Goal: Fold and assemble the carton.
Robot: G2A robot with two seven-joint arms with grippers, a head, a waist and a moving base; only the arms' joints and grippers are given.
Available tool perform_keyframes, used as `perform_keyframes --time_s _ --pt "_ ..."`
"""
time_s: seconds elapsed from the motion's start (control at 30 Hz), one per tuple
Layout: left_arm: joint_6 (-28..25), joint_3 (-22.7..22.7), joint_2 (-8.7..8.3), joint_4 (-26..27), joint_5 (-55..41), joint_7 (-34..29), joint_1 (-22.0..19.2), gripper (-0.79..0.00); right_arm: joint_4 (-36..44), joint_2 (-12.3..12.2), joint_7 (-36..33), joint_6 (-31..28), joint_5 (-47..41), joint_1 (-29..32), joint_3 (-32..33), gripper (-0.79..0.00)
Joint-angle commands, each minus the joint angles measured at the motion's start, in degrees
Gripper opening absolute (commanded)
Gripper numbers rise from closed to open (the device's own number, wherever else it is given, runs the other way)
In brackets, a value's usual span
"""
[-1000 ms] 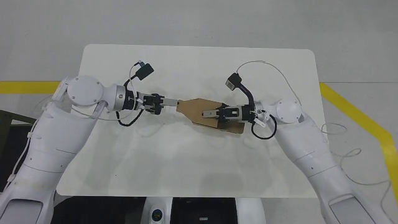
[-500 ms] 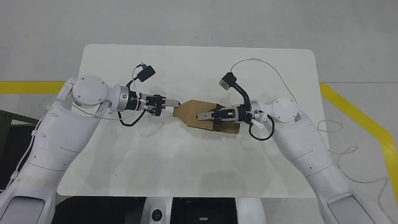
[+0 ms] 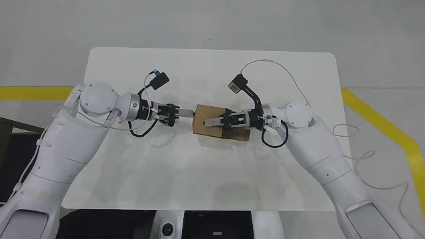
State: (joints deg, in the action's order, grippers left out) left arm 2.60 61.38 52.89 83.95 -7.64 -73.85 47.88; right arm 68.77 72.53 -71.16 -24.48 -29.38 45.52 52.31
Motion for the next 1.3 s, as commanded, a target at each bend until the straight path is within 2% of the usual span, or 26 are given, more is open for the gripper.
perform_keyframes --time_s 0.0,0.93,1.27 --pt "-0.1 -0.1 -0.02 0.0 0.1 -0.2 0.0 0.000 -0.4 0.1 0.2 -0.4 -0.4 -0.3 -0.1 -0.785" --pt "-2.6 -3.0 1.17 -3.0 -5.7 0.1 -1.4 0.000 -6.0 2.2 -1.3 -4.5 -5.9 -2.0 -1.8 -0.785" --pt "-4.1 -1.5 1.13 -6.2 -9.7 0.7 -0.1 0.000 -7.8 2.6 -2.2 -6.4 -9.2 -1.3 -1.0 -0.785"
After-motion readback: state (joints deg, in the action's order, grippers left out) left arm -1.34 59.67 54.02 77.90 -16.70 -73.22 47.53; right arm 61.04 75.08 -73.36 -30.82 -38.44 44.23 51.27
